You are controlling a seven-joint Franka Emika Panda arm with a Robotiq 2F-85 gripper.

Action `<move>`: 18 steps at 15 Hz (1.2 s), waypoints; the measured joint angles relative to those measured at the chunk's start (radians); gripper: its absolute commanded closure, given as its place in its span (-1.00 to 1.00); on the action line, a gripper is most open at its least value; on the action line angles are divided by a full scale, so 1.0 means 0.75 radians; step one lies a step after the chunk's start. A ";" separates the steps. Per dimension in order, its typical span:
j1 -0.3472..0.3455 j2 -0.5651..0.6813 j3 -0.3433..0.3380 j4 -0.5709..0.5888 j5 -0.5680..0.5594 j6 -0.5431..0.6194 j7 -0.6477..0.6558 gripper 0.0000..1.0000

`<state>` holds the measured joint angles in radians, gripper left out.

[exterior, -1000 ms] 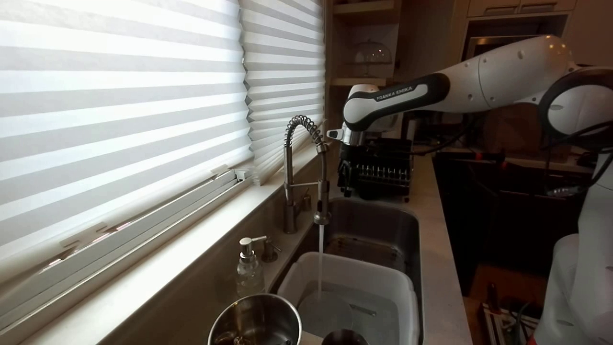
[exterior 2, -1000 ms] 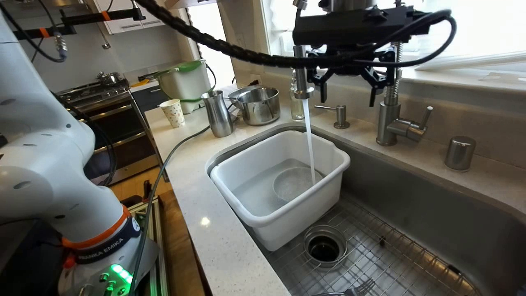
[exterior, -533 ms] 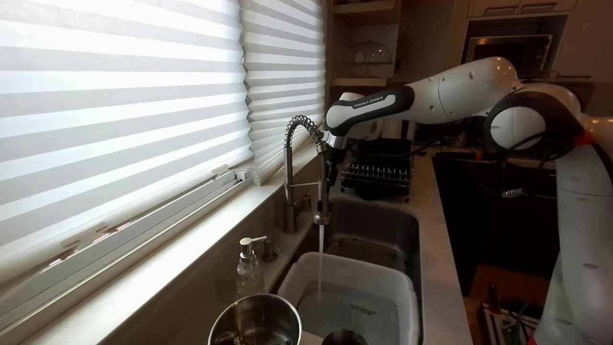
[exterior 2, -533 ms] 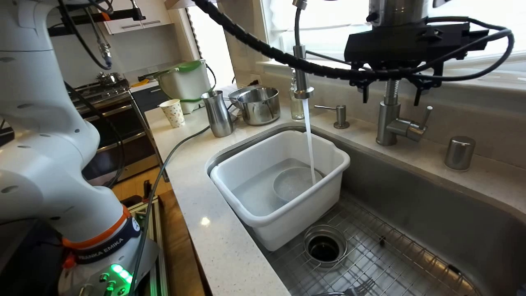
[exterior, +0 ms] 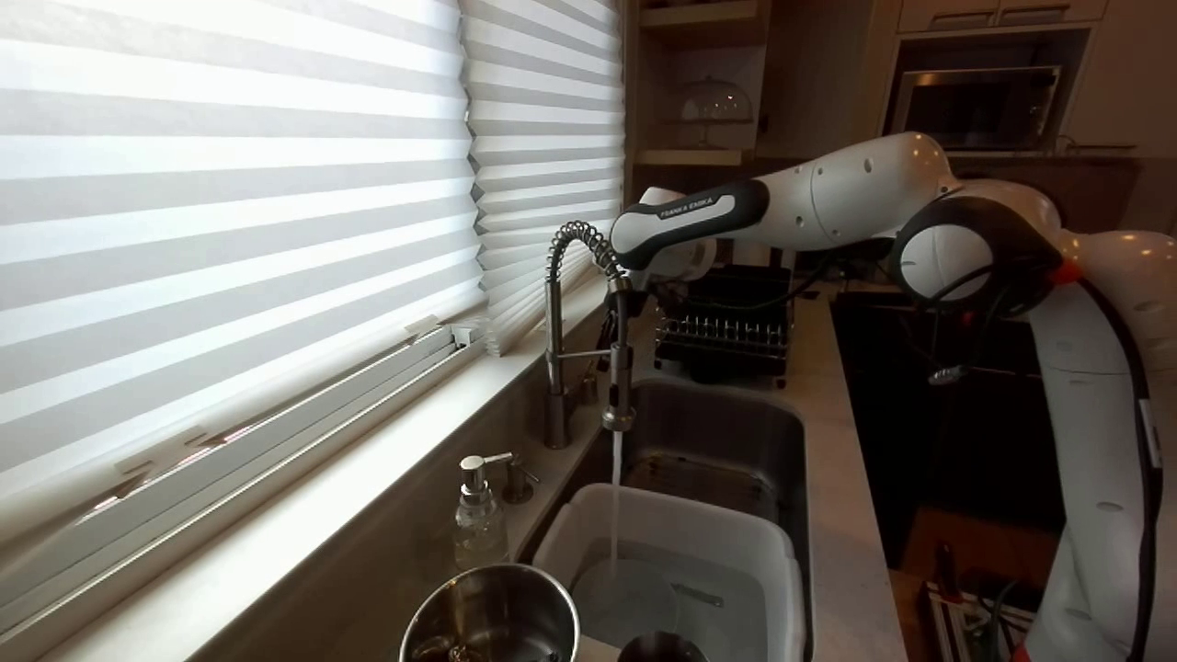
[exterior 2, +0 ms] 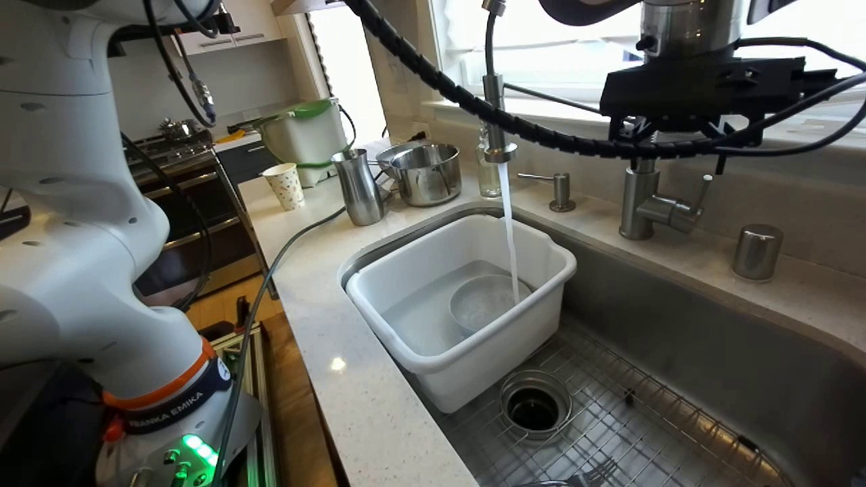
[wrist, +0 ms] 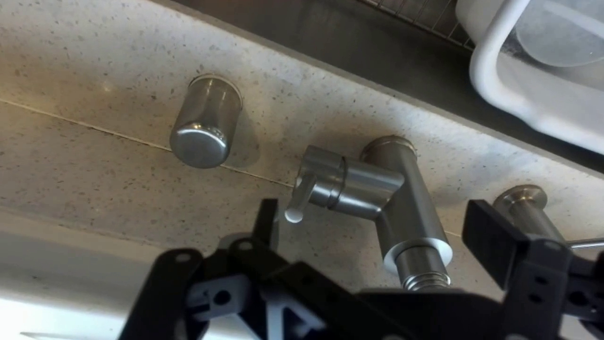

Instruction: Turn off the running sink water

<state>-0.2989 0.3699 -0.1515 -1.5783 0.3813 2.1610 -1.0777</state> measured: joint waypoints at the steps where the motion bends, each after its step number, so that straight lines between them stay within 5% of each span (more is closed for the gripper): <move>1: -0.006 0.011 0.009 0.008 0.006 0.002 0.024 -1.00; 18: -0.068 0.072 0.107 0.046 0.099 0.021 0.264 -1.00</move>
<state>-0.3497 0.4237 -0.0710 -1.5438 0.4556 2.1771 -0.8798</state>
